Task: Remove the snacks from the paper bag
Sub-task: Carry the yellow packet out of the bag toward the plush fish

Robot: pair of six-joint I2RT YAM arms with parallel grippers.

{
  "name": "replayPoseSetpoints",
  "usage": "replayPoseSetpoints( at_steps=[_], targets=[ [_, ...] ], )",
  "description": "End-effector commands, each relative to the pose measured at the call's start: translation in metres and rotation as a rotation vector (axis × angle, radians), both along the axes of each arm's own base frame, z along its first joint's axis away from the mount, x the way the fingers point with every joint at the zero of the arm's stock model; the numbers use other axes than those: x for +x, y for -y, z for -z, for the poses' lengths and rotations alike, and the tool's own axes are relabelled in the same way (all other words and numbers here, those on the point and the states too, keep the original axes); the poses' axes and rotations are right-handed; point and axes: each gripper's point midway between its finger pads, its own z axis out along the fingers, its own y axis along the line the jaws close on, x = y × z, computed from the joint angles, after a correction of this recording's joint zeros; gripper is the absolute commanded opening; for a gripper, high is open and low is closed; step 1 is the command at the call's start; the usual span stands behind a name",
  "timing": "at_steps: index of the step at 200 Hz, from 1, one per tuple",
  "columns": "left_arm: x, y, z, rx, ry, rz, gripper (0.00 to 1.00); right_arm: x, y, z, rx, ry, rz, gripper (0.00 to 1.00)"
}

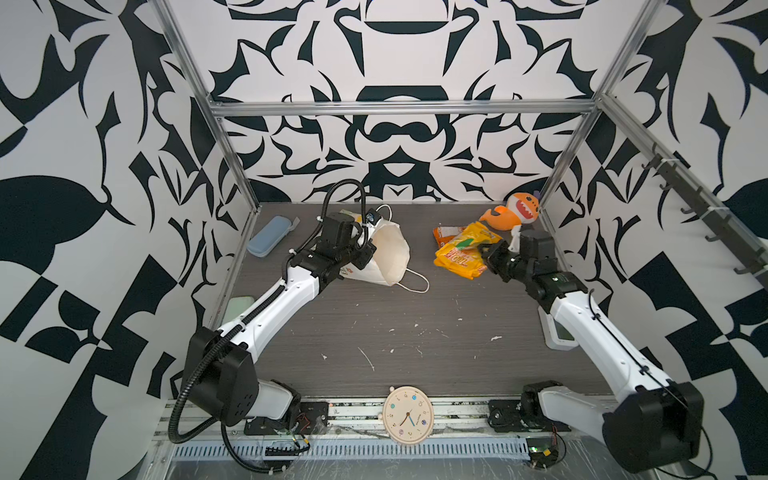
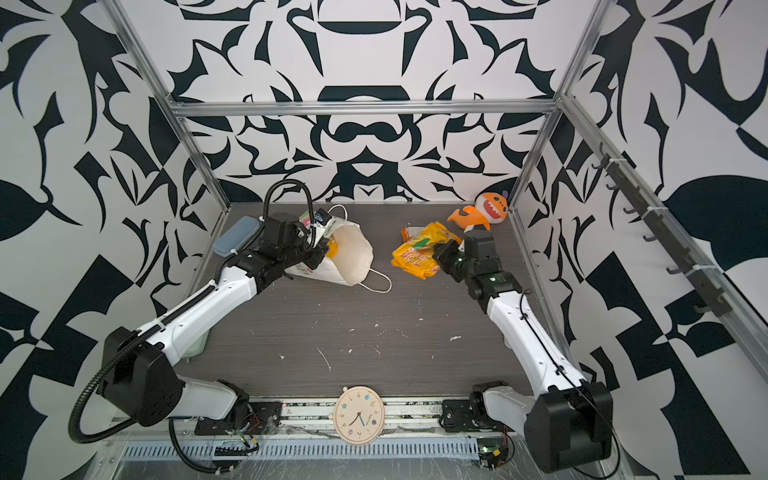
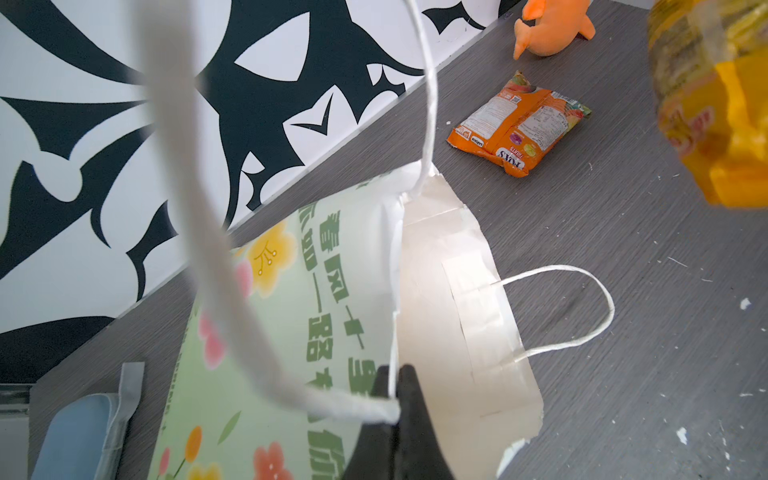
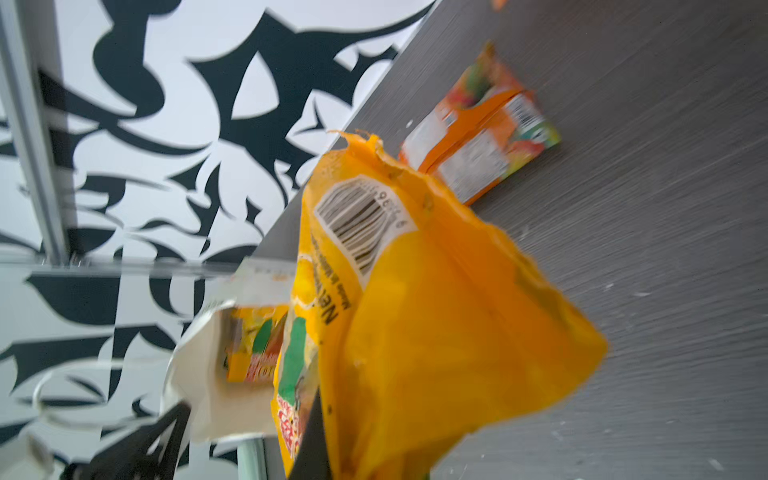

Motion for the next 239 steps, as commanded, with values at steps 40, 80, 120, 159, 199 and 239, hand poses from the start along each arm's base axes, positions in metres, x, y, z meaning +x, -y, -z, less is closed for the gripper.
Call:
replayPoseSetpoints(
  at_steps=[40, 80, 120, 159, 199, 239],
  targets=[
    [-0.001, 0.006, -0.032, -0.063, 0.067, 0.022, 0.0, 0.076, 0.104, -0.008, 0.181, 0.176, 0.32, 0.05],
    [-0.002, 0.003, -0.037, -0.078, 0.087, 0.011, 0.0, 0.1, 0.154, 0.01, 0.095, 0.194, 0.511, 0.07],
    [0.0, 0.005, -0.038, -0.08, 0.086, 0.011, 0.0, 0.125, 0.175, 0.021, 0.046, 0.235, 0.584, 0.07],
    [0.001, 0.007, -0.037, -0.083, 0.08, 0.014, 0.0, 0.149, 0.176, 0.043, 0.042, 0.234, 0.595, 0.07],
    [0.001, 0.005, -0.037, -0.079, 0.082, 0.008, 0.0, 0.172, 0.16, 0.06, 0.069, 0.212, 0.538, 0.08],
    [0.0, 0.004, -0.037, -0.075, 0.081, 0.007, 0.0, 0.186, 0.146, 0.078, 0.071, 0.179, 0.478, 0.1]
  ],
)
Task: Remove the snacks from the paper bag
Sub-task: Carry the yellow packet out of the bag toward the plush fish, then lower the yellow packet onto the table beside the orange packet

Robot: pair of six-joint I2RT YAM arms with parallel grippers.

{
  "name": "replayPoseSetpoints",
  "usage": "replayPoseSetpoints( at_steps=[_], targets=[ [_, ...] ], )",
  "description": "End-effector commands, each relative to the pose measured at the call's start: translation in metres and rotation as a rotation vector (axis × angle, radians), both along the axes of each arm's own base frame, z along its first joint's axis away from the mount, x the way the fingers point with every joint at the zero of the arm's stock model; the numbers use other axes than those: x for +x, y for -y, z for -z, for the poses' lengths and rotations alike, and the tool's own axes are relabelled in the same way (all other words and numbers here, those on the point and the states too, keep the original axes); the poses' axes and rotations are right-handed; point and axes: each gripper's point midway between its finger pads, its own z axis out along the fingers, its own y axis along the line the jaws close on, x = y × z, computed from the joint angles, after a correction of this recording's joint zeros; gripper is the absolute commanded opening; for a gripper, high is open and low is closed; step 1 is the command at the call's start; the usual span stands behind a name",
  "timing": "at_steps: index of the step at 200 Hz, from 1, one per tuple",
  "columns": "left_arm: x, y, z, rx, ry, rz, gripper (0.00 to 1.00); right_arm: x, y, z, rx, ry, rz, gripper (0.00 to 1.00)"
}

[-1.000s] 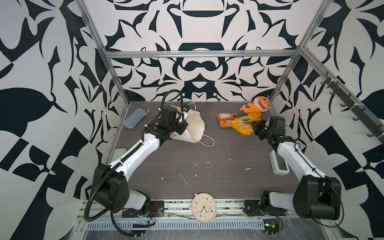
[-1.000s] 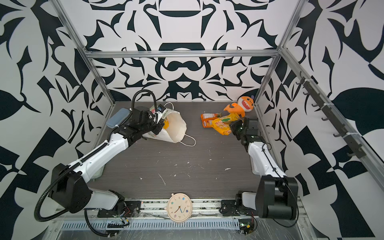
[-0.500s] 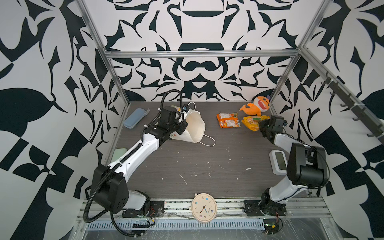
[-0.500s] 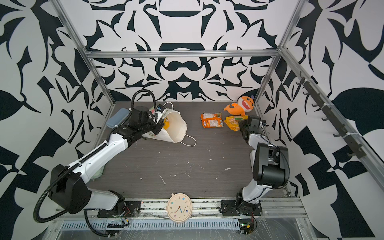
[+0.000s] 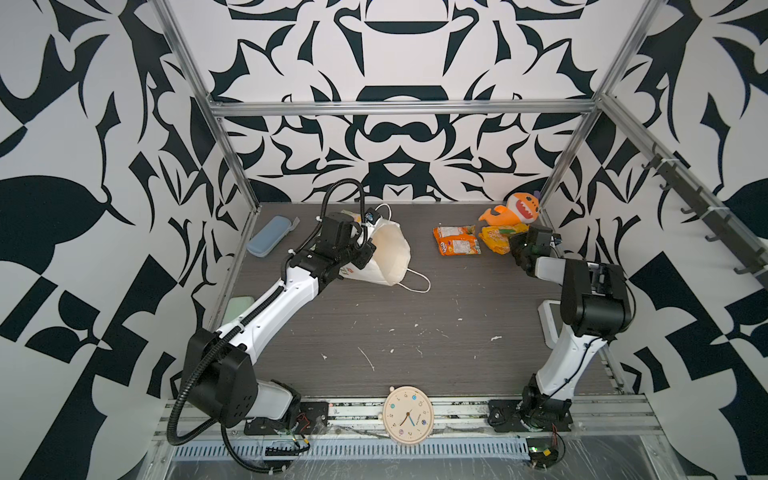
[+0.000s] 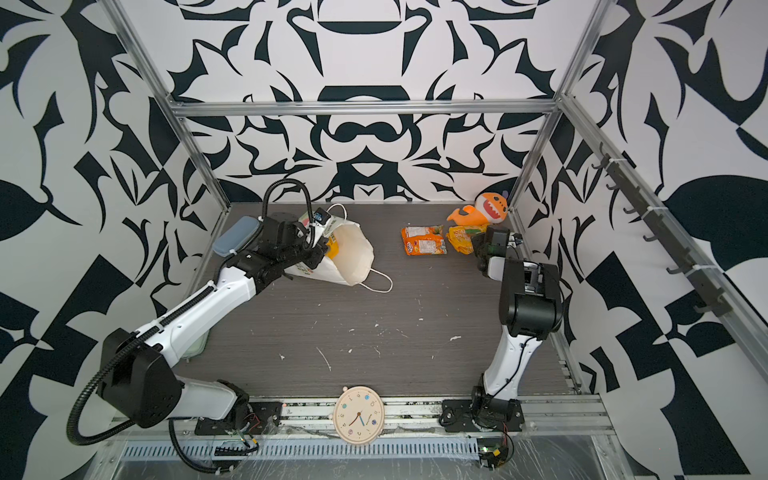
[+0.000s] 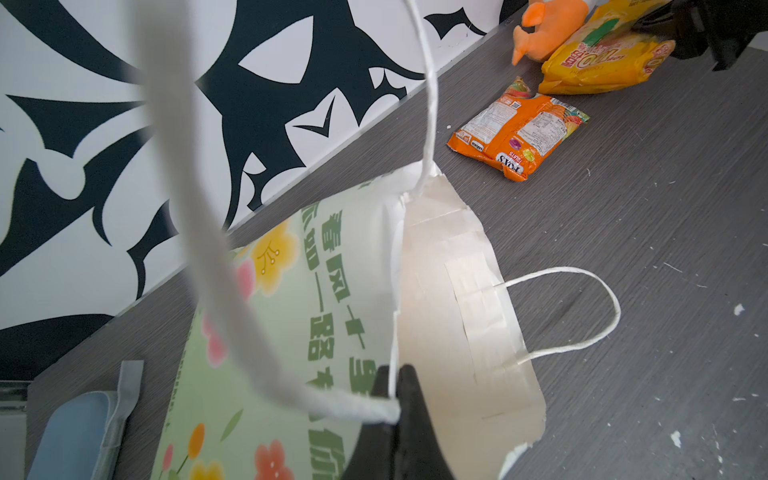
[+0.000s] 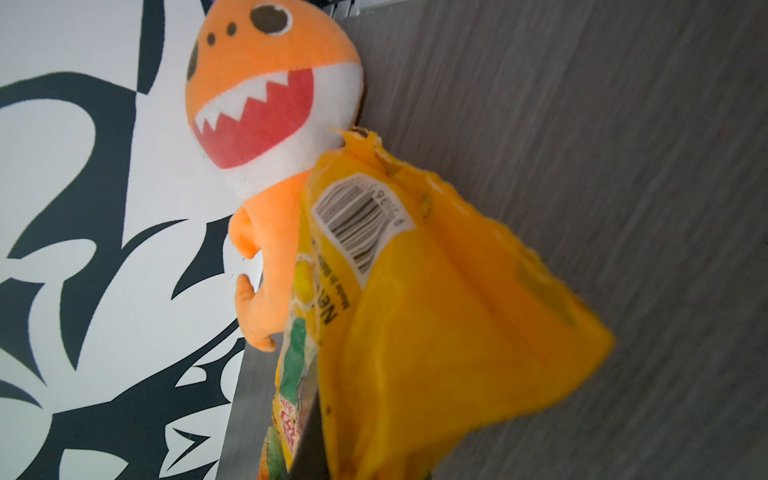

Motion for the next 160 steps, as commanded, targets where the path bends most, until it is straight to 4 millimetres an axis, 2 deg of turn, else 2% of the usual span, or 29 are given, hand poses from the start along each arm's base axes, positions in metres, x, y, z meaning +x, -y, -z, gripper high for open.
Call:
replayPoseSetpoints(
  at_steps=[1, 22, 58, 66, 72, 76, 94, 116, 141, 149, 160],
  targets=[
    [0.001, 0.004, -0.034, -0.061, 0.081, 0.013, 0.0, 0.031, -0.009, -0.06, -0.019, 0.197, -0.051, 0.1],
    [0.0, 0.004, -0.033, -0.06, 0.08, 0.014, 0.0, 0.028, -0.01, -0.054, -0.021, 0.183, -0.046, 0.16],
    [0.0, 0.004, -0.032, -0.059, 0.076, 0.012, 0.0, 0.011, -0.008, -0.054, -0.028, 0.172, -0.01, 0.41],
    [0.0, 0.004, -0.033, -0.06, 0.075, 0.013, 0.0, 0.008, -0.009, -0.055, -0.027, 0.169, -0.01, 0.51],
    [0.0, 0.004, -0.032, -0.059, 0.074, 0.014, 0.0, 0.006, -0.01, -0.057, -0.028, 0.168, -0.01, 0.65],
    [0.0, 0.004, -0.032, -0.059, 0.074, 0.013, 0.0, 0.004, -0.01, -0.058, -0.026, 0.164, -0.009, 0.67],
    [0.001, 0.005, -0.033, -0.06, 0.076, 0.014, 0.0, -0.004, -0.017, -0.061, -0.001, 0.142, -0.028, 0.7],
    [0.001, 0.005, -0.033, -0.063, 0.073, 0.015, 0.0, -0.031, -0.019, -0.069, -0.018, 0.11, 0.013, 0.71],
    [0.002, 0.006, -0.032, -0.062, 0.069, 0.017, 0.0, -0.059, -0.016, -0.11, -0.15, 0.142, 0.047, 0.69],
    [0.002, 0.007, -0.031, -0.062, 0.067, 0.019, 0.0, -0.061, -0.015, -0.125, -0.202, 0.152, 0.033, 0.67],
    [0.003, 0.007, -0.03, -0.061, 0.067, 0.019, 0.0, -0.055, -0.02, -0.145, -0.279, 0.167, -0.035, 0.63]
  ],
)
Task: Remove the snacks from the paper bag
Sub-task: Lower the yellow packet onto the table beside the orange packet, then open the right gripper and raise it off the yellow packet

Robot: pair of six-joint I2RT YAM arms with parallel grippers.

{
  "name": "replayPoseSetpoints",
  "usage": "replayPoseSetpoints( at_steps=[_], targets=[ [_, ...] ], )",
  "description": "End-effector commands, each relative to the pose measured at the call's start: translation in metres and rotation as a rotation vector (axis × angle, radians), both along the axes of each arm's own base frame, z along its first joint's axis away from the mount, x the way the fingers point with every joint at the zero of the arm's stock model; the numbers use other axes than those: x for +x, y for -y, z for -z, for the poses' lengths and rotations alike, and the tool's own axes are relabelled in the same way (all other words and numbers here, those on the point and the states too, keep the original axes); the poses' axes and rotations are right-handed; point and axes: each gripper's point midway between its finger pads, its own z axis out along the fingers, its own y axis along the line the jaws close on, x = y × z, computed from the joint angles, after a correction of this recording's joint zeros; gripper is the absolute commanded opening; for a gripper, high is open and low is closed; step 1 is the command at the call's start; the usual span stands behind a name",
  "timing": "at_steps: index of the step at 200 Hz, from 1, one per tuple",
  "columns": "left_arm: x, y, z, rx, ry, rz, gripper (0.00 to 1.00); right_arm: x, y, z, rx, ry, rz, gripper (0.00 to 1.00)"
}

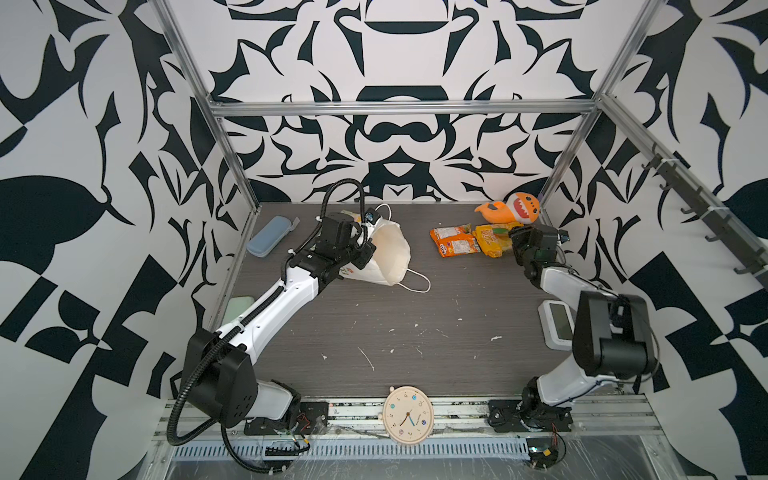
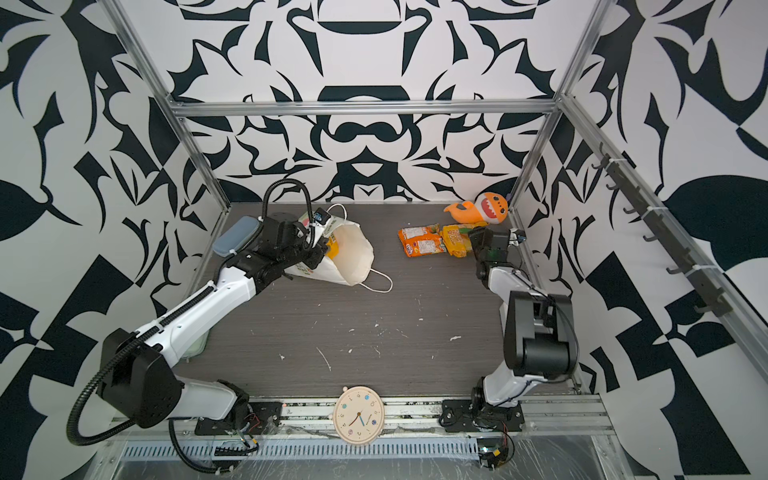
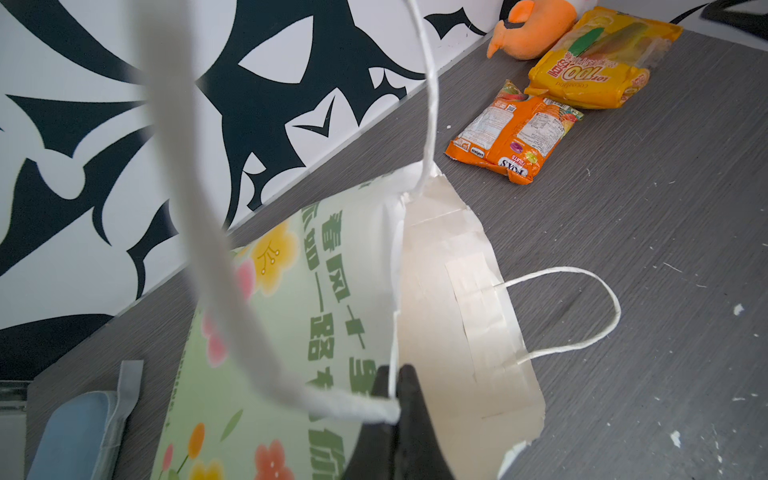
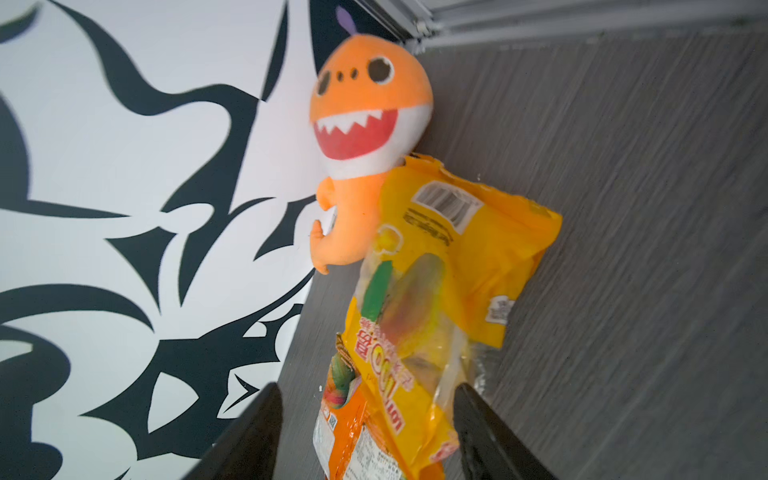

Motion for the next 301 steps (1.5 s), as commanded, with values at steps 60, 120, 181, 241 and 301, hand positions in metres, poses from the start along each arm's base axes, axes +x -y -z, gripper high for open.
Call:
replayPoseSetpoints(
  at_steps=[60, 120, 181, 241, 301],
  targets=[
    [0.001, 0.007, -0.036, -0.071, 0.079, 0.023, 0.0, 0.07, -0.03, -0.008, -0.228, -0.17, -0.456, 0.31],
    [-0.004, 0.002, -0.04, -0.07, 0.075, 0.009, 0.0, 0.076, -0.011, 0.081, -0.098, -0.26, -0.444, 0.3],
    [0.0, 0.003, -0.036, -0.058, 0.074, 0.008, 0.0, 0.063, -0.03, 0.06, -0.095, -0.219, -0.474, 0.26],
    [-0.001, 0.007, -0.048, -0.082, 0.098, 0.028, 0.0, 0.085, -0.129, 0.009, -0.428, -0.246, -0.79, 0.27],
    [-0.008, 0.007, -0.055, -0.098, 0.092, 0.033, 0.0, 0.135, -0.143, 0.032, -0.533, -0.351, -0.83, 0.27]
  ],
)
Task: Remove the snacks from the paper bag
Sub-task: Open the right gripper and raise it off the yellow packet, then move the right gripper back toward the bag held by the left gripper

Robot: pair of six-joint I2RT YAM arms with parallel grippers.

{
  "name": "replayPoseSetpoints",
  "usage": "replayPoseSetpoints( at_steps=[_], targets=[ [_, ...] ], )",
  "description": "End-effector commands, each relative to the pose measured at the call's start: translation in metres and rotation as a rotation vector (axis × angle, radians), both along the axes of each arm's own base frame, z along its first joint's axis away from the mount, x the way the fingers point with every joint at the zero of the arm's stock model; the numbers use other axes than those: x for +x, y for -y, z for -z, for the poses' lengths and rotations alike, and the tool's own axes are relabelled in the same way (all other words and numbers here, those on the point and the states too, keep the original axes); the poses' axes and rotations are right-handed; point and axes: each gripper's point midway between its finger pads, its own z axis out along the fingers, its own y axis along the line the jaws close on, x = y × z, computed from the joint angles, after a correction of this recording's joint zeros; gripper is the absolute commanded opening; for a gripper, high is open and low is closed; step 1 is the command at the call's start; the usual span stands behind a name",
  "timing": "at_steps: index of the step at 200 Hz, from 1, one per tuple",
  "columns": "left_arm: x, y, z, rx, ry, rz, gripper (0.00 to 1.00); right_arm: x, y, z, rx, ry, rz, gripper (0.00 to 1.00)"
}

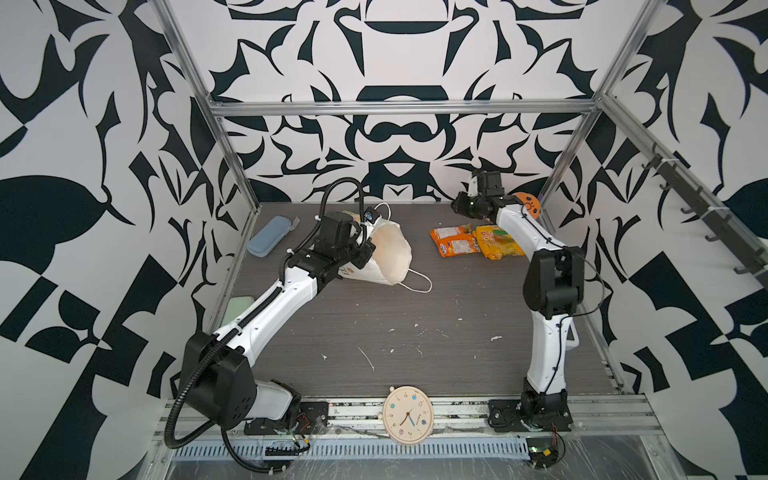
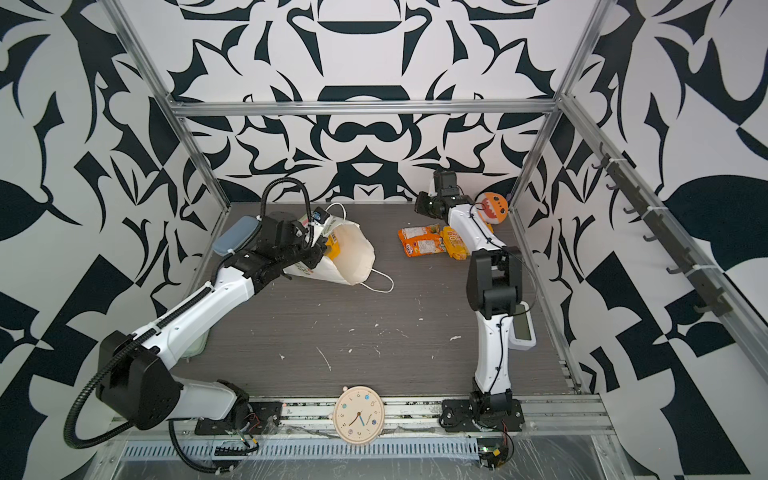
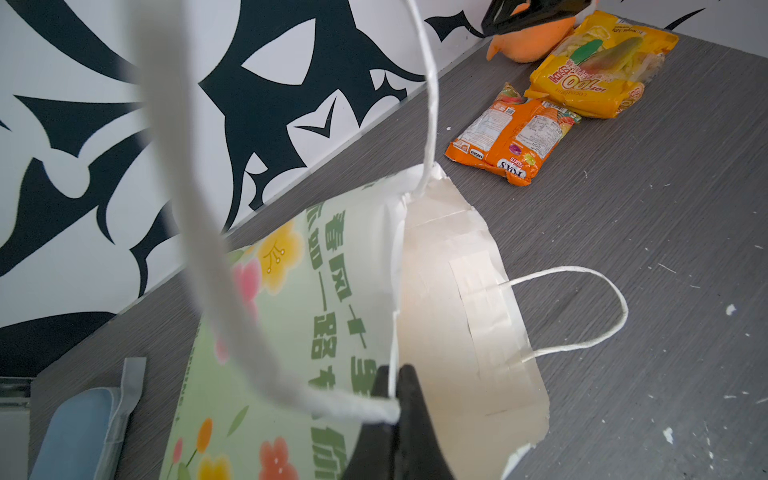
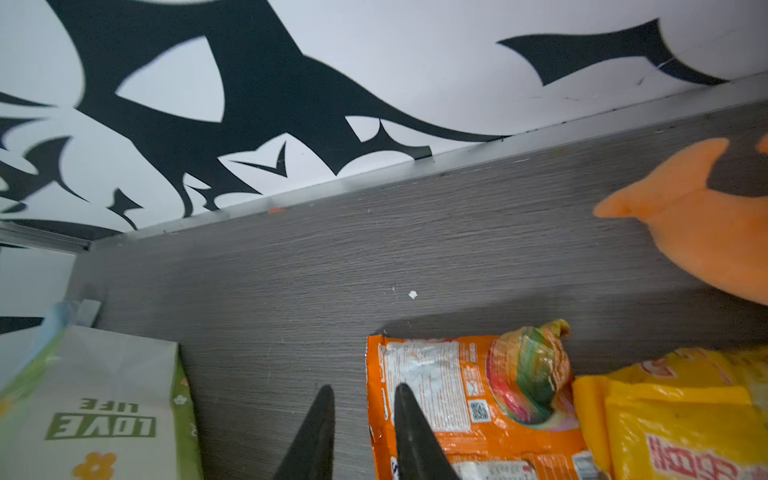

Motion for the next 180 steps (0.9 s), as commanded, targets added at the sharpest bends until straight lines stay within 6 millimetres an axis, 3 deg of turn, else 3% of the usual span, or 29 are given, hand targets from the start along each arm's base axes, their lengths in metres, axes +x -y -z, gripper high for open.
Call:
replayPoseSetpoints(
  at_steps=[1, 58, 112, 146, 180],
  targets=[
    [-0.006, 0.008, -0.049, -0.091, 0.096, 0.035, 0.0, 0.002, 0.033, 0.025, -0.103, -0.094, 0.039, 0.27],
    [-0.008, 0.01, -0.038, -0.08, 0.068, 0.037, 0.0, 0.022, 0.035, 0.055, -0.11, -0.122, 0.067, 0.27],
    [-0.01, 0.008, -0.034, -0.073, 0.067, 0.028, 0.0, 0.008, 0.039, 0.075, -0.122, -0.176, 0.088, 0.26],
    [-0.009, 0.008, -0.029, -0.073, 0.058, 0.029, 0.0, -0.01, 0.046, 0.068, -0.12, -0.177, 0.135, 0.26],
    [-0.008, 0.011, -0.029, -0.075, 0.058, 0.035, 0.0, -0.014, 0.045, 0.045, -0.116, -0.135, 0.134, 0.25]
  ],
)
